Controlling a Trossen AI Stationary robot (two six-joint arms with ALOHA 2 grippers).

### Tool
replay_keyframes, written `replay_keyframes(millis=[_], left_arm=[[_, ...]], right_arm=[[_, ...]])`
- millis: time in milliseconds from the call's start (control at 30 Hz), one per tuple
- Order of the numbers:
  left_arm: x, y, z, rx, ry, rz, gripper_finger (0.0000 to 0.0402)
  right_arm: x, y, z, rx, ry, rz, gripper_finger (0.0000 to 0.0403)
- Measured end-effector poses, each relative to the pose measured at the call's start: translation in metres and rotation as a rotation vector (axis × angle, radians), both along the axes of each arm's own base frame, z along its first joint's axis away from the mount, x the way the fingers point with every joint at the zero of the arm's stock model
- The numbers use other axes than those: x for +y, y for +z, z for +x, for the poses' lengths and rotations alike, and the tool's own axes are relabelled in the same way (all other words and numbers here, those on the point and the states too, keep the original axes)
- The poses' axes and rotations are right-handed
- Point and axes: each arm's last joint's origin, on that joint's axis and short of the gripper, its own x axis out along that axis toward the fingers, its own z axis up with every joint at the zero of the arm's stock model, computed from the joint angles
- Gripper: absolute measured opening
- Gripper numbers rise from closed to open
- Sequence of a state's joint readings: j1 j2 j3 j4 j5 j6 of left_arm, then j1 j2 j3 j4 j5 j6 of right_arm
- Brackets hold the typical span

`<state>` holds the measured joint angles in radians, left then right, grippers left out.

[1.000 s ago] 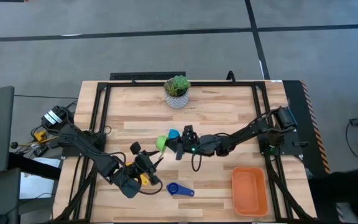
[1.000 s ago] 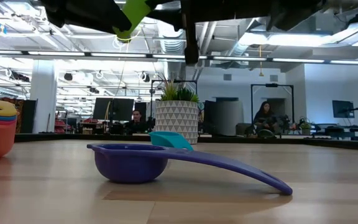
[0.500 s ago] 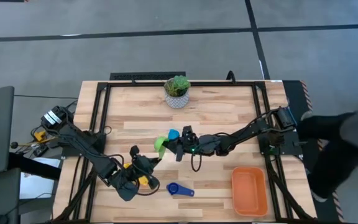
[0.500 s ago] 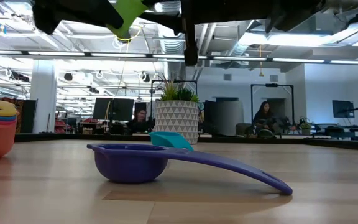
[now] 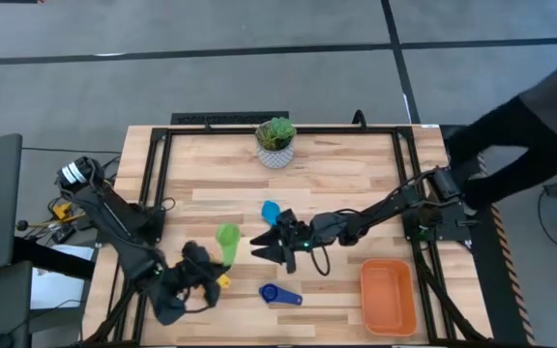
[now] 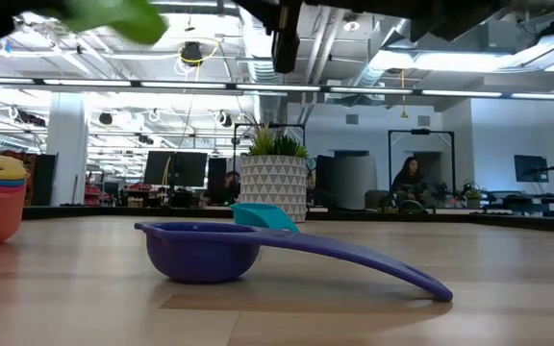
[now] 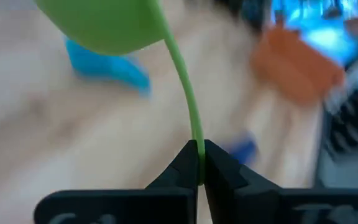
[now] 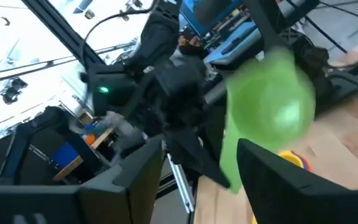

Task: Nest measuring cups in basket
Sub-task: Stack the green measuring cup on top of the yellow measuring cup

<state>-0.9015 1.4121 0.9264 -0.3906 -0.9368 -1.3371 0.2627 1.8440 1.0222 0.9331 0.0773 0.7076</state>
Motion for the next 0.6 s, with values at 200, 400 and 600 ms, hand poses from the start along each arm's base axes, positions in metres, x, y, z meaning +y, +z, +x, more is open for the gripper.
replay_keyframes(millis=[200, 400, 600], left_arm=[[-0.017, -0.011, -0.036, 0.264, -0.099, -0.283, 0.0000], [-0.027, -0.014, -0.063, 0.283, -0.064, -0.368, 0.0000], [-0.032, -0.029, -0.076, 0.196, -0.048, -0.434, 0.0000]], right_arm=[[-0.003, 0.008, -0.001, -0.036, -0.005, 0.007, 0.0230], [-0.006, 0.007, 0.000, -0.030, -0.012, 0.004, 0.0218], [-0.006, 0.006, 0.000, -0.021, -0.011, 0.003, 0.0215]])
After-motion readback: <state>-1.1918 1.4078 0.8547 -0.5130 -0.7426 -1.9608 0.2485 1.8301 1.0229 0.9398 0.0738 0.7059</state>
